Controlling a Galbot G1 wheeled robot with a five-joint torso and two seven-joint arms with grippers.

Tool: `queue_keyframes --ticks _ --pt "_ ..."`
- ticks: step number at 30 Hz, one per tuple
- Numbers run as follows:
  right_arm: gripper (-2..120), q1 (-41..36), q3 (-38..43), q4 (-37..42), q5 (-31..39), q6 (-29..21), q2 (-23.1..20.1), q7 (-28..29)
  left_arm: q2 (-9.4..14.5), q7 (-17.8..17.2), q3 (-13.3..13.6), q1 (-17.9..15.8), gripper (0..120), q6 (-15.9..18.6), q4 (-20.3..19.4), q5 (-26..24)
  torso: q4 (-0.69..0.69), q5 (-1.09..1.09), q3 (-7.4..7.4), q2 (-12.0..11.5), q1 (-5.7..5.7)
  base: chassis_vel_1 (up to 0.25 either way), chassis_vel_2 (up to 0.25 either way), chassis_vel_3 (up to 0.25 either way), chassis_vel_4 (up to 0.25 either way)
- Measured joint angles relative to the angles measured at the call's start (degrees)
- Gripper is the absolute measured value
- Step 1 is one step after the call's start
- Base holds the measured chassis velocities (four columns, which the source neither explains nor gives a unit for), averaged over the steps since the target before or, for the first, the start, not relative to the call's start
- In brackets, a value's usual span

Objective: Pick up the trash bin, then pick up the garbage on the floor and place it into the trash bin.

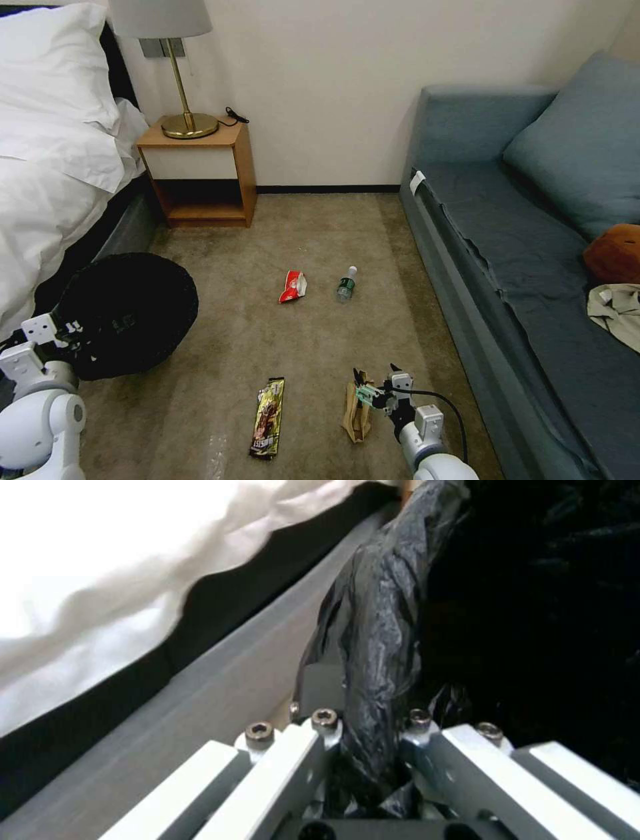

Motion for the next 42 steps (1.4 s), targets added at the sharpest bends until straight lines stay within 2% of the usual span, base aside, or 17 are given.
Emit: queue_keyframes --ticks 2,4,9,11,15,24,27,32,42 --pt "100 0.52 -0.21 0.23 0.34 -1.49 -0.88 -0.02 0.21 0.03 0.24 -0.15 2 0.0 0.14 0.23 0.0 0.0 0.0 0.0 0.0 0.0 0.0 0.0 0.0" --pt "100 2.04 -2.1 0.3 2.95 -5.6 -3.41 -0.04 0.31 0.15 0.12 0.1 2 -0.19 0.27 1.02 0.02 0.01 0.0 0.0 0.0 0.0 0.0 0.0 0.0" --pt "100 4.21 -4.35 -1.44 5.76 -8.46 -6.2 -0.32 0.19 0.26 -0.3 0.66 2 -0.55 0.27 1.39 0.02 0.02 0.0 0.0 0.0 0.0 0.0 0.0 0.0" --pt "100 6.24 -5.88 -3.1 9.46 -10.21 -8.14 -0.42 -0.24 0.35 -0.33 1.17 2 -0.75 0.2 1.71 0.02 0.01 0.0 0.0 0.0 0.0 0.0 0.0 0.0" --pt "100 7.62 -6.83 -4.38 11.66 -10.77 -9.26 -0.49 -0.59 0.41 -0.32 1.47 2 -0.96 0.05 2.06 0.03 0.01 0.0 0.0 0.0 0.0 0.0 0.0 0.0" --pt "100 13.68 -12.06 -11.55 14.8 -10.8 -15.22 -1.42 -3.23 0.79 0.83 2.46 2 -1.46 -1.11 5.01 0.01 0.02 0.01 0.0 0.0 0.0 0.0 0.0 0.0" --pt "100 18.88 -15.86 -15.99 16.14 -10.25 -17.64 -1.86 -4.29 0.74 1.24 2.78 2 -1.33 -1.35 6.28 0.02 0.01 0.0 0.0 0.0 0.0 0.0 0.0 0.0" --pt "100 23.3 -19.44 -20.4 16.1 -9.25 -17.89 -2.46 -4.71 0.63 1.36 3.54 2 -1.32 -1.49 6.96 0.03 0.01 0.01 0.0 0.0 0.0 0.0 0.0 0.0" --pt "100 28.51 -25.5 -28.73 13.93 -6.97 -13.75 -3.58 -4.59 0.56 0.39 4.65 2 -1.82 -0.88 7.32 0.03 0.0 0.01 0.0 0.0 0.0 0.0 0.0 0.0"
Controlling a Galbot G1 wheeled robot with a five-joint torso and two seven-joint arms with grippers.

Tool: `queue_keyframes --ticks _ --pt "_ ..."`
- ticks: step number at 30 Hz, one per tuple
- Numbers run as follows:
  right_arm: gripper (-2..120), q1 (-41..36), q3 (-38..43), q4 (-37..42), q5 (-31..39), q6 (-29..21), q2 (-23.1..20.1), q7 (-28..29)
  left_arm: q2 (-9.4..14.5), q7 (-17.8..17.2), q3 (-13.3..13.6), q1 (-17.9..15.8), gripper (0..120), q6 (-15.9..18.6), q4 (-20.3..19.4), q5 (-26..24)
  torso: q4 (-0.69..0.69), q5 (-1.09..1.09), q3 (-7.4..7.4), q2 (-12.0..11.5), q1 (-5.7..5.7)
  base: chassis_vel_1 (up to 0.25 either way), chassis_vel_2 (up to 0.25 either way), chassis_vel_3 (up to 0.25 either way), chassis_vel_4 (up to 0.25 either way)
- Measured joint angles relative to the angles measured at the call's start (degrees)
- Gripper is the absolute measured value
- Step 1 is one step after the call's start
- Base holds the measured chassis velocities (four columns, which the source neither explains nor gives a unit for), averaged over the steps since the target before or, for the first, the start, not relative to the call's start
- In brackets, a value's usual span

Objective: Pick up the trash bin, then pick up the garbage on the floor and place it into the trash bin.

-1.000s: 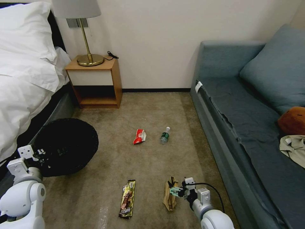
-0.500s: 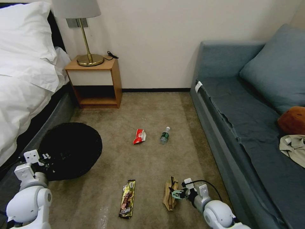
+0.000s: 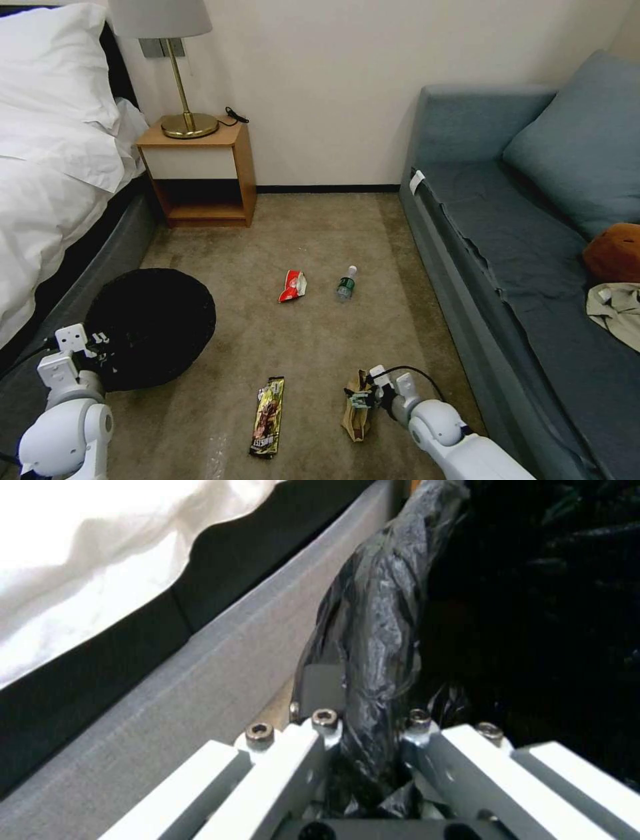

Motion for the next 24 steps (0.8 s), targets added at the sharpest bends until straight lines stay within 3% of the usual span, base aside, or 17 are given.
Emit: queue_keyframes --ticks 7,13,14,15,17,19,24 --pt "100 1.18 -0.83 -3.05 -1.11 1.18 1.45 -0.2 -0.38 0.01 -0.16 0.39 2 -0.44 -0.16 -0.03 0.0 0.0 0.0 0.0 0.0 0.0 0.0 0.0 0.0" --pt "83 1.18 -0.82 -4.23 -1.75 2.0 1.59 -0.51 -0.77 0.02 -0.14 0.42 2 -0.73 -0.3 -0.01 -0.01 0.0 0.0 0.0 0.0 0.0 0.0 0.0 0.0" --pt "75 1.0 -0.69 -4.32 -1.97 2.23 1.54 -0.83 -0.88 0.02 -0.11 0.41 2 -0.86 -0.33 0.04 -0.01 0.0 0.0 0.0 0.0 0.0 0.0 0.0 0.0" --pt "75 1.0 -0.69 -4.32 -1.97 2.23 1.54 -0.83 -0.88 0.02 -0.11 0.41 2 -0.86 -0.33 0.04 -0.01 0.0 0.0 0.0 0.0 0.0 0.0 0.0 0.0" --pt "63 0.7 -0.49 -4.33 -2.24 2.69 1.4 -1.19 -1.08 0.02 0.03 0.46 2 -1.1 -0.35 0.22 -0.01 0.0 0.0 0.0 0.0 0.0 0.0 0.0 0.0" --pt "59 0.62 -0.4 -4.33 -2.3 2.82 1.39 -1.23 -1.14 0.03 0.08 0.47 2 -1.16 -0.37 0.28 -0.01 0.0 0.0 0.0 0.0 0.0 0.0 0.0 0.0" --pt "38 0.32 -0.06 -3.78 -2.39 3.14 1.11 -1.24 -1.43 0.03 0.24 0.59 2 -1.37 -0.64 0.49 -0.01 0.01 0.0 0.0 0.0 0.0 0.0 0.0 0.0"
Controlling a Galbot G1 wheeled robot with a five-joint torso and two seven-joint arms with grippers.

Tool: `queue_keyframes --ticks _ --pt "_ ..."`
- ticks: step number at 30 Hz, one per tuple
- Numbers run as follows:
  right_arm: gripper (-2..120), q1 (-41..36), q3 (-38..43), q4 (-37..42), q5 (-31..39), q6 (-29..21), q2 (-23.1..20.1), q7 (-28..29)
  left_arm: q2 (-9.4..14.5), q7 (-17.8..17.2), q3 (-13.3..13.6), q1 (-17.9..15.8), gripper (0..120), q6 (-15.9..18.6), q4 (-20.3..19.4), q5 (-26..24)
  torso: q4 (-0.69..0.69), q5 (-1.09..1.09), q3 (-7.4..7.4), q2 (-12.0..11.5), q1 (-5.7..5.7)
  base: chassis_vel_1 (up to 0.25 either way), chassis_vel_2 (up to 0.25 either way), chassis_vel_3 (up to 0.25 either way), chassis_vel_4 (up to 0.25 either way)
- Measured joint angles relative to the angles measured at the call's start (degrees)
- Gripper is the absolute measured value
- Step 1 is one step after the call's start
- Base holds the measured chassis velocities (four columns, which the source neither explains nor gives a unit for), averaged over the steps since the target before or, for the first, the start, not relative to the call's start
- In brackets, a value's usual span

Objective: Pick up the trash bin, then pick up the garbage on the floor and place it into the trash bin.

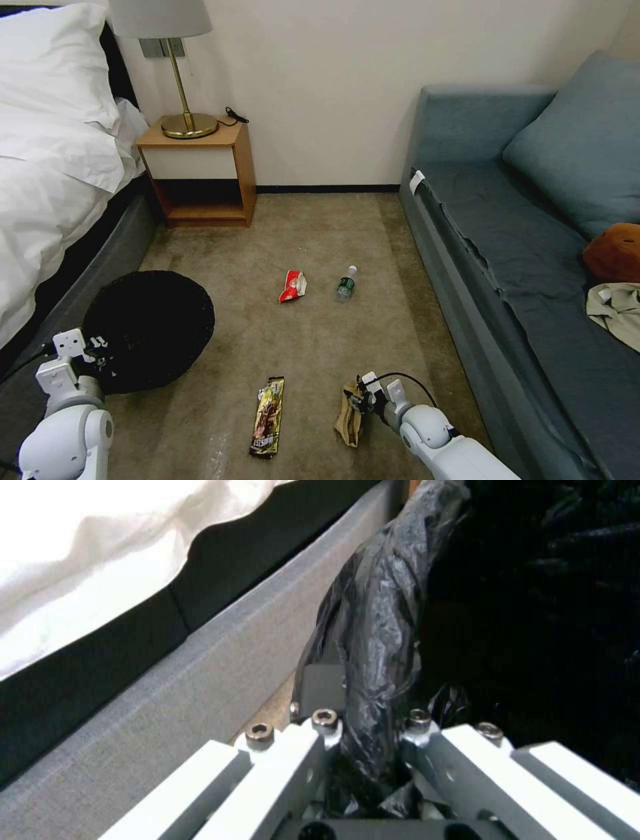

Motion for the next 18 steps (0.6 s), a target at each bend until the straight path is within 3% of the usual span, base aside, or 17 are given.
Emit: queue_keyframes --ticks 7,9,18 --pt "16 -0.26 0.23 1.23 -0.04 0.01 -0.58 0.03 -0.2 0.02 -0.02 0.25 2 -0.2 -0.28 0.01 0.0 0.0 0.0 0.0 0.0 0.0 0.0 0.0 0.0" --pt "5 -0.29 0.24 1.68 -0.11 -0.02 -0.75 0.09 -0.32 0.03 -0.11 0.35 2 -0.22 -0.47 0.01 0.0 0.0 0.0 0.0 0.0 0.0 0.0 0.0 0.0" --pt "1 -0.49 0.89 4.43 -0.25 -0.32 -1.85 0.45 -0.67 0.04 -0.06 1.42 2 -0.6 -1.25 0.15 0.0 0.01 0.0 0.0 0.0 0.0 0.0 0.0 0.0"
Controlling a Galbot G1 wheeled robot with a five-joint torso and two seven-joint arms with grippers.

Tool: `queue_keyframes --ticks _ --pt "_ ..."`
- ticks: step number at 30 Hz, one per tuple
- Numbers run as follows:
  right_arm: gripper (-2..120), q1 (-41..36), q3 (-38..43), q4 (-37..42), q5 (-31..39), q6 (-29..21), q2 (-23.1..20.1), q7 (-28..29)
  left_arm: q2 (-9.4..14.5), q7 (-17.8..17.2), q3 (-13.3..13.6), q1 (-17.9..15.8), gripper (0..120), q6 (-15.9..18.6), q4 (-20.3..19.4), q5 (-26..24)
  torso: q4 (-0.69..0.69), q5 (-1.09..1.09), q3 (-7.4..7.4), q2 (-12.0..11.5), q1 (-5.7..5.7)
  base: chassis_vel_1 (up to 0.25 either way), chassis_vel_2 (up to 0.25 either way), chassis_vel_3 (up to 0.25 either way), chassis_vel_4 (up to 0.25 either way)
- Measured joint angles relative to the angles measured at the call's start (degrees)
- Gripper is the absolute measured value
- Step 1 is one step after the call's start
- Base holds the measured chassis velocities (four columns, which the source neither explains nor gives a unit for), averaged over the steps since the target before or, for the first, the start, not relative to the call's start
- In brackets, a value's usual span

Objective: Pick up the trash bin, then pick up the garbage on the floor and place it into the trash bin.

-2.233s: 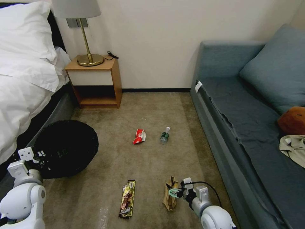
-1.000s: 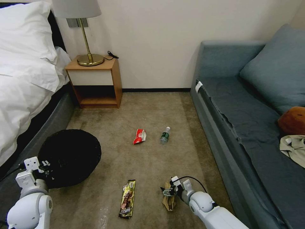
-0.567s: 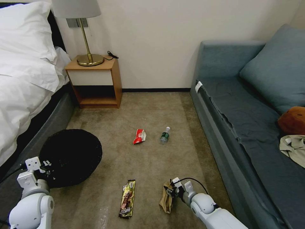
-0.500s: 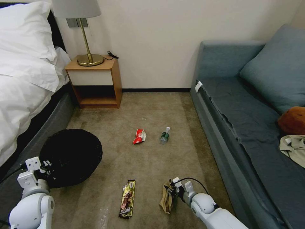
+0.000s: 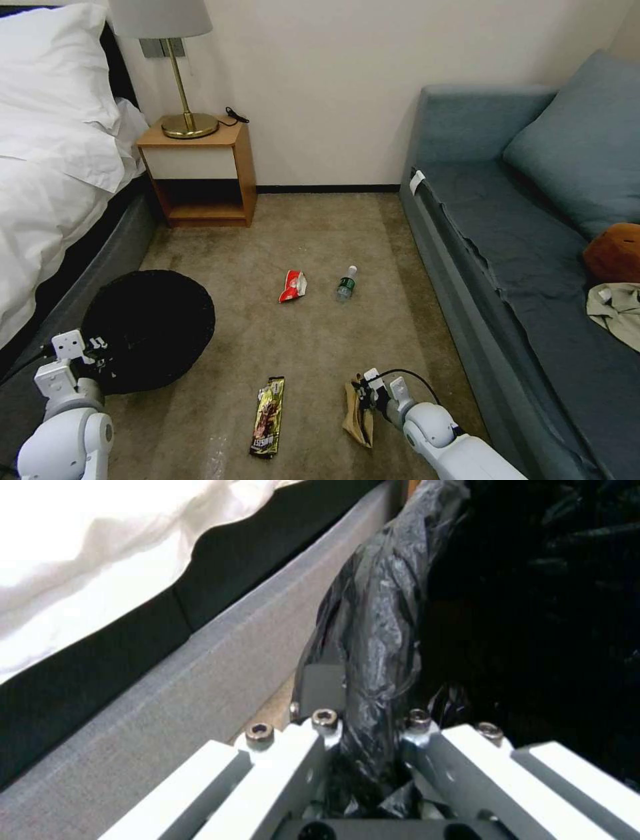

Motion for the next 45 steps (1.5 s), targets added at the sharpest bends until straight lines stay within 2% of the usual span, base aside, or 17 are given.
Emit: queue_keyframes --ticks 9,14,18,21,23,24,26,27,29,30,32,33,35,36,38,45 --pt "1 1.64 0.32 8.0 1.25 -0.93 -4.4 1.07 -0.66 0.05 0.52 0.65 2 -0.5 -0.32 0.16 0.0 -0.01 0.0 0.0 0.0 0.0 0.0 0.0 0.0" --pt "1 3.62 -2.26 21.62 6.79 -2.52 -8.47 3.04 -0.84 0.12 0.54 0.65 2 -0.34 -0.67 0.04 0.0 0.0 0.0 0.0 0.0 0.0 0.0 0.0 0.0" --pt "1 5.5 -4.35 26.31 8.99 -3.49 -9.43 4.05 -1.17 0.13 1.0 0.75 2 -0.11 -1.06 0.07 0.0 -0.01 0.0 0.0 0.0 0.0 0.0 0.0 0.0" --pt "1 8.08 -7.31 30.17 13.21 -3.76 -10.01 6.34 -1.58 0.13 1.47 0.88 2 -0.05 -1.26 0.35 0.0 -0.02 0.0 0.0 0.0 0.0 0.0 0.0 0.0" --pt "1 12.2 -10.92 34.44 22.82 -4.05 -9.91 9.29 -2.0 0.13 1.9 1.0 2 -0.05 -1.29 0.85 0.0 -0.01 0.0 0.0 0.0 0.0 0.0 0.0 0.0" --pt "1 12.2 -10.92 34.44 22.82 -4.05 -9.91 9.29 -2.0 0.13 1.9 1.0 2 -0.05 -1.29 0.85 0.0 -0.01 0.0 0.0 0.0 0.0 0.0 0.0 0.0" --pt "1 18.09 -14.48 36.15 31.2 -4.12 -8.57 11.61 -2.37 0.12 2.45 1.13 2 -0.08 -1.24 1.19 0.0 -0.01 0.0 0.0 0.0 0.0 0.0 0.0 0.0" --pt "1 18.09 -14.48 36.15 31.2 -4.12 -8.57 11.61 -2.37 0.12 2.45 1.13 2 -0.08 -1.24 1.19 0.0 -0.01 0.0 0.0 0.0 0.0 0.0 0.0 0.0" --pt "1 23.59 -18.08 34.87 35.46 -2.8 -5.94 13.36 -2.87 0.1 2.91 1.15 2 -0.08 -1.22 1.45 0.01 -0.03 0.0 0.0 0.0 0.0 0.0 0.0 0.0" --pt "1 23.59 -18.08 34.87 35.46 -2.8 -5.94 13.36 -2.87 0.1 2.91 1.15 2 -0.08 -1.22 1.45 0.01 -0.03 0.0 0.0 0.0 0.0 0.0 0.0 0.0" --pt "1 27.79 -21.41 31.42 36.73 -1.29 -1.95 14.04 -3.31 0.06 3.17 1.07 2 -0.08 -1.26 1.8 0.0 -0.03 0.0 0.0 0.0 0.0 0.0 0.0 0.0" --pt "1 27.79 -21.41 31.42 36.73 -1.29 -1.95 14.04 -3.31 0.06 3.17 1.07 2 -0.08 -1.26 1.8 0.0 -0.03 0.0 0.0 0.0 0.0 0.0 0.0 0.0" --pt "1 30.29 -23.92 28.85 37.34 -0.72 2.05 14.45 -3.52 0.07 3.24 0.96 2 -0.06 -1.3 1.91 0.01 -0.01 0.0 0.0 0.0 0.0 0.0 0.0 0.0" --pt "1 30.29 -23.92 28.85 37.34 -0.72 2.05 14.45 -3.52 0.07 3.24 0.96 2 -0.06 -1.3 1.91 0.01 -0.01 0.0 0.0 0.0 0.0 0.0 0.0 0.0" --pt "1 32.08 -26.32 26.51 37.53 -0.35 5.37 14.52 -3.65 0.03 3.23 0.83 2 -0.01 -1.3 2.11 0.02 -0.02 0.0 0.0 0.0 0.0 0.0 0.0 0.0" --pt "1 33.45 -30.14 22.96 37.71 0.76 10.27 14.37 -4.24 0.02 3.45 0.31 2 0.0 -0.65 2.86 0.01 -0.03 0.0 0.0 0.0 0.0 0.0 0.0 0.0"
